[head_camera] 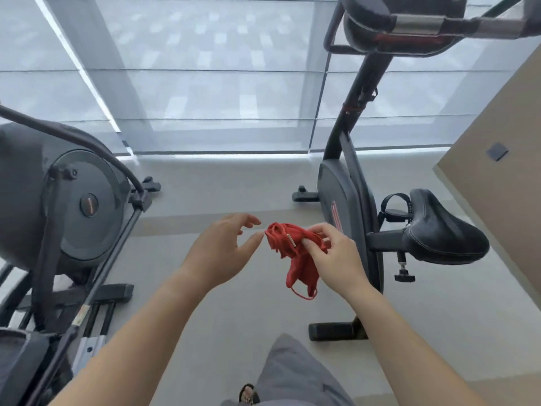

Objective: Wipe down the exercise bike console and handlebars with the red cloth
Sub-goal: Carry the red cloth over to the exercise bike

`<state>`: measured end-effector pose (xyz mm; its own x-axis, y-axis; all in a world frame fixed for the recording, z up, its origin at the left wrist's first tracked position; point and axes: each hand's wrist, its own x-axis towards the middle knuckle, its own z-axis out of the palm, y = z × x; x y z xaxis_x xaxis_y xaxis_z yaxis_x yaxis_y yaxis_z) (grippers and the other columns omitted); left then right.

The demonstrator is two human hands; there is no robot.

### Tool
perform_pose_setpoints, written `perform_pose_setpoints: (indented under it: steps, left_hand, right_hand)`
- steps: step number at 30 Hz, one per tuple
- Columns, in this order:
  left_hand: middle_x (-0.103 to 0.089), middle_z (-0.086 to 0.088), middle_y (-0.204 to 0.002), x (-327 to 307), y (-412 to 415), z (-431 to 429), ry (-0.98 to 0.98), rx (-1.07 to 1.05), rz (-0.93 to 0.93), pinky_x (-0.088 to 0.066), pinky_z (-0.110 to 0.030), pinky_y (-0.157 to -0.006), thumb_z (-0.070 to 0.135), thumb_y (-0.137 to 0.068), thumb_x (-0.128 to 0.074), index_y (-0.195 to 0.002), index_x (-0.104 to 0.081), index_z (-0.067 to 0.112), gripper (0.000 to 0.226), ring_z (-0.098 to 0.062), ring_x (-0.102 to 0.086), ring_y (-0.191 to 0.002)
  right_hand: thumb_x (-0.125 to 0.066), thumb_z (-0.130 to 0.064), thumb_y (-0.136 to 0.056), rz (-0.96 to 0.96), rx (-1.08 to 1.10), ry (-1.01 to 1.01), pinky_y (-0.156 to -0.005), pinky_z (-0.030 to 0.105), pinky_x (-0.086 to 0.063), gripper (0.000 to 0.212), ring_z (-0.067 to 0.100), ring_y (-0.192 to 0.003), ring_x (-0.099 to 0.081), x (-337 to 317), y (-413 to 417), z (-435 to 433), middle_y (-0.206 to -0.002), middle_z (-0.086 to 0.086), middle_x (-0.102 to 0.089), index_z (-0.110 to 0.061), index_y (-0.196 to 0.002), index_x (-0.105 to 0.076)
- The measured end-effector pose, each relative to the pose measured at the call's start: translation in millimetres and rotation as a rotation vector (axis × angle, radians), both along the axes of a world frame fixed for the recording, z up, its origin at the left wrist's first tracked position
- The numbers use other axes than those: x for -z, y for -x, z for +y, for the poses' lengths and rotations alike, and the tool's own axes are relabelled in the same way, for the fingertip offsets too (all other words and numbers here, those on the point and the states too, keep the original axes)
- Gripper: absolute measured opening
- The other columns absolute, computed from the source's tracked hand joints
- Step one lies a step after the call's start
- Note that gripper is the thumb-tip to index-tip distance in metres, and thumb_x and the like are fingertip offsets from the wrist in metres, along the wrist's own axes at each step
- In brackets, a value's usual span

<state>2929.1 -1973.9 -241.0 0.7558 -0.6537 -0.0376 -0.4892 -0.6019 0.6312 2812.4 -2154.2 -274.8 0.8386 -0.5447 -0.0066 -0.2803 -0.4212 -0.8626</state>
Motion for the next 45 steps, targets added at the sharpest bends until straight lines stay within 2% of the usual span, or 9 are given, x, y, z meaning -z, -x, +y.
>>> perform_pose_setpoints:
  steps: [3, 7, 15, 20, 24, 31, 36, 41, 45]
  left_hand:
    - [-0.057, 0.017, -0.112, 0, -44, -35, 0.036, 0.065, -0.009, -0.04, -0.022, -0.077, 0.049, -0.088, -0.047, -0.113, -0.056, 0.035, 0.03, -0.003, -0.055, -0.097]
    - [-0.058, 0.015, -0.111, 3, -111, -86, 0.041, 0.135, -0.03, -0.046, -0.028, -0.081, 0.045, -0.089, -0.05, -0.112, -0.056, 0.034, 0.026, -0.006, -0.056, -0.098]
    - [-0.058, 0.019, -0.11, -32, -261, -189, 0.111, 0.199, -0.091, -0.046, -0.028, -0.081, 0.049, -0.086, -0.048, -0.11, -0.054, 0.039, 0.026, -0.003, -0.056, -0.097]
    - [-0.058, 0.019, -0.109, -31, -321, -230, 0.155, 0.185, -0.053, -0.043, -0.024, -0.079, 0.044, -0.087, -0.05, -0.109, -0.055, 0.038, 0.022, -0.002, -0.056, -0.096]
    - [-0.058, 0.018, -0.111, -24, -368, -250, 0.141, 0.198, -0.033, -0.042, -0.022, -0.079, 0.042, -0.089, -0.051, -0.111, -0.055, 0.037, 0.023, -0.002, -0.056, -0.098]
    - [-0.059, 0.016, -0.108, -20, -466, -301, 0.156, 0.294, -0.016, -0.037, -0.018, -0.076, 0.041, -0.089, -0.052, -0.112, -0.056, 0.033, 0.024, -0.004, -0.056, -0.097]
    - [-0.059, 0.018, -0.108, -23, -553, -333, 0.155, 0.388, 0.007, -0.043, -0.023, -0.08, 0.041, -0.088, -0.051, -0.109, -0.055, 0.037, 0.022, -0.002, -0.058, -0.097]
    - [-0.057, 0.022, -0.11, -27, -646, -358, 0.129, 0.478, 0.003, -0.042, -0.019, -0.078, 0.043, -0.088, -0.05, -0.109, -0.055, 0.04, 0.021, 0.003, -0.055, -0.097]
    - [-0.058, 0.02, -0.112, -23, -694, -393, 0.133, 0.545, 0.021, -0.045, -0.023, -0.083, 0.042, -0.089, -0.052, -0.111, -0.056, 0.037, 0.022, 0.0, -0.056, -0.098]
  right_hand:
    - [-0.062, -0.03, -0.087, -0.028, 0.047, 0.021, -0.056, 0.007, -0.044, 0.002, -0.004, -0.071, -0.06, -1, -42, -27, -0.079, -0.011, -0.066, -0.029, -0.085, -0.062]
    - [-0.064, -0.028, -0.086, -0.087, 0.097, 0.015, -0.054, 0.004, -0.042, 0.003, -0.007, -0.069, -0.061, -1, -109, -67, -0.07, -0.014, -0.067, -0.03, -0.084, -0.063]
    - [-0.062, -0.035, -0.087, -0.122, 0.183, 0.063, -0.057, 0.009, -0.048, 0.001, -0.007, -0.074, -0.062, -28, -246, -166, -0.076, -0.017, -0.067, -0.035, -0.087, -0.061]
    - [-0.062, -0.032, -0.087, -0.134, 0.207, 0.077, -0.058, 0.004, -0.045, 0.002, -0.01, -0.078, -0.06, -36, -309, -211, -0.079, -0.028, -0.064, -0.035, -0.088, -0.061]
    - [-0.062, -0.033, -0.087, -0.132, 0.236, 0.086, -0.058, 0.005, -0.045, 0.003, -0.01, -0.078, -0.06, -32, -352, -234, -0.077, -0.021, -0.066, -0.036, -0.088, -0.062]
    - [-0.064, -0.03, -0.085, -0.148, 0.32, 0.098, -0.061, 0.005, -0.045, 0.005, -0.006, -0.077, -0.061, -34, -440, -267, -0.077, -0.022, -0.066, -0.035, -0.085, -0.063]
    - [-0.064, -0.029, -0.085, -0.19, 0.43, 0.078, -0.059, 0.007, -0.045, 0.005, -0.003, -0.072, -0.062, -35, -512, -284, -0.078, -0.019, -0.067, -0.034, -0.084, -0.063]
    - [-0.065, -0.028, -0.085, -0.17, 0.545, 0.07, -0.065, 0.021, -0.051, 0.008, 0.006, -0.075, -0.063, -24, -589, -295, -0.078, -0.013, -0.068, -0.035, -0.083, -0.062]
    - [-0.065, -0.026, -0.085, -0.138, 0.637, 0.069, -0.062, 0.013, -0.047, 0.009, 0.006, -0.075, -0.062, -15, -633, -305, -0.079, -0.011, -0.068, -0.034, -0.083, -0.062]
